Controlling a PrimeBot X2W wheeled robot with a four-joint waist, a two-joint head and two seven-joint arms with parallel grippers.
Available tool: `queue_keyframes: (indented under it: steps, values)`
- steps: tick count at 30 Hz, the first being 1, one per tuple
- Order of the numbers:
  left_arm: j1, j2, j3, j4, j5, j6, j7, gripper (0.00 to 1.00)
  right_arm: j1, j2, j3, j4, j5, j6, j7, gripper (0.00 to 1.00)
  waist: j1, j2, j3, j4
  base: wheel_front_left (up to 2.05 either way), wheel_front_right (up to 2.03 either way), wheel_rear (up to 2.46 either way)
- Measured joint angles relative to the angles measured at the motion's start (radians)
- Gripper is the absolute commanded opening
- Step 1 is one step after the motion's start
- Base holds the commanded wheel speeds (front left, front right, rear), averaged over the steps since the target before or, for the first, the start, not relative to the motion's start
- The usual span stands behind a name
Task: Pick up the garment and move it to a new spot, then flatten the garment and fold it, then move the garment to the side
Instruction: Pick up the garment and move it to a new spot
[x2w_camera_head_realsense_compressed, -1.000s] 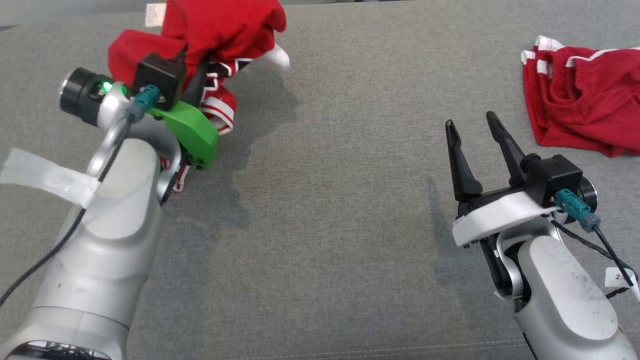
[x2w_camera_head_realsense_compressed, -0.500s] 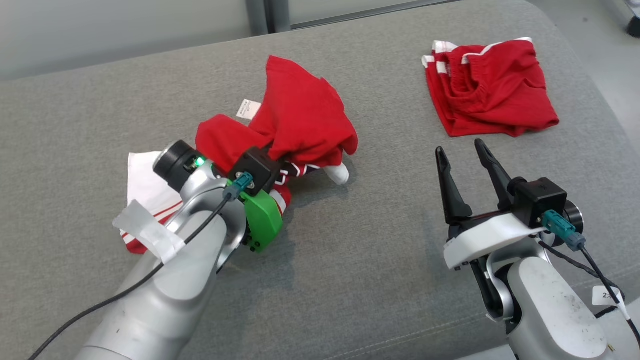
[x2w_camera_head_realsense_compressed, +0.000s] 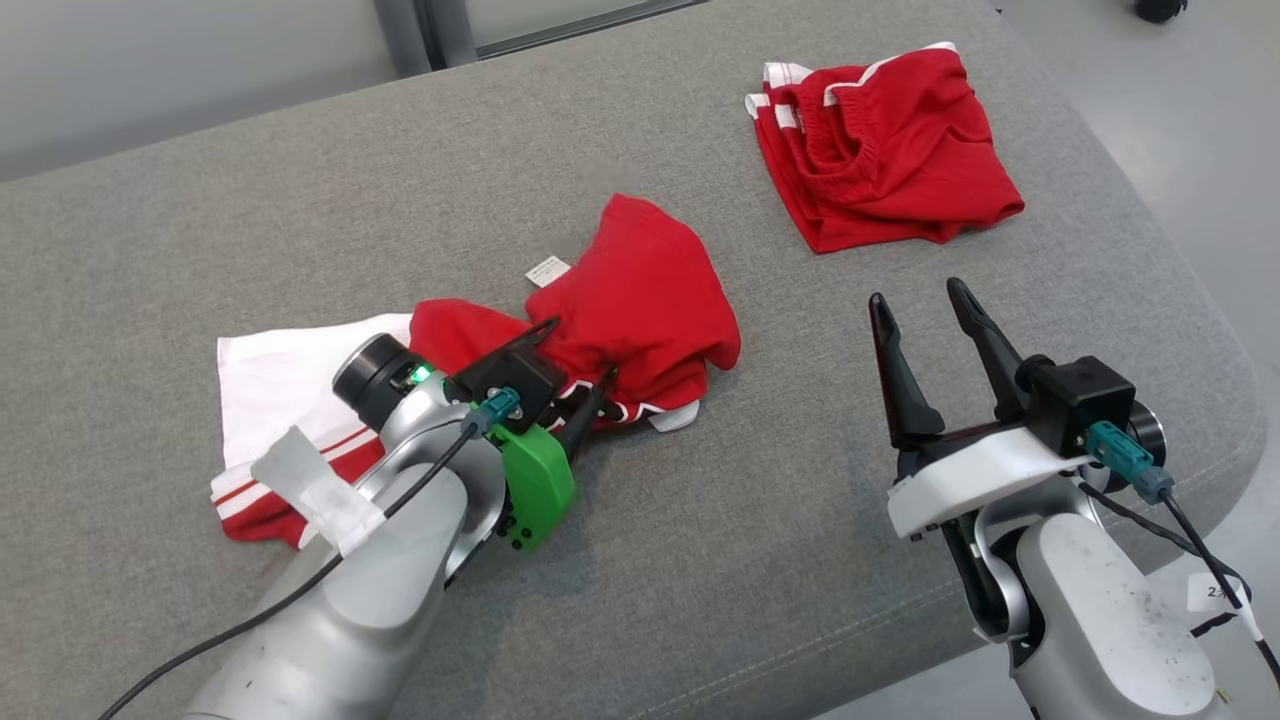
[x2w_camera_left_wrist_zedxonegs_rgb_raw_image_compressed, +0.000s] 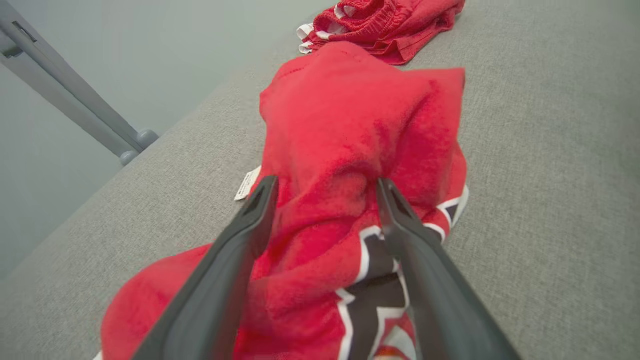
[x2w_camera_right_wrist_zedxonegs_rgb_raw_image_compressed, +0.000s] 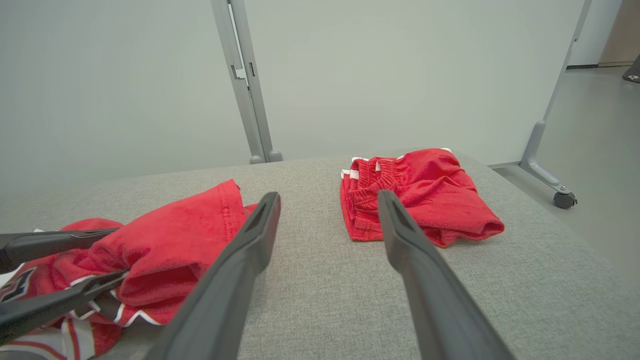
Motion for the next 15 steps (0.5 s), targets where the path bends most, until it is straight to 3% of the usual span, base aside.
queue_keyframes:
  steps: [15]
  values:
    - [0.051,-0.003,0.081,-0.058,-0.125,0.000,-0.031,1.00,0.001,-0.025,-0.030,0.013,0.000,-0.001,-0.009,1.00,0.0000,0.0000,-0.046,0.088,0.00,0.00,0.00]
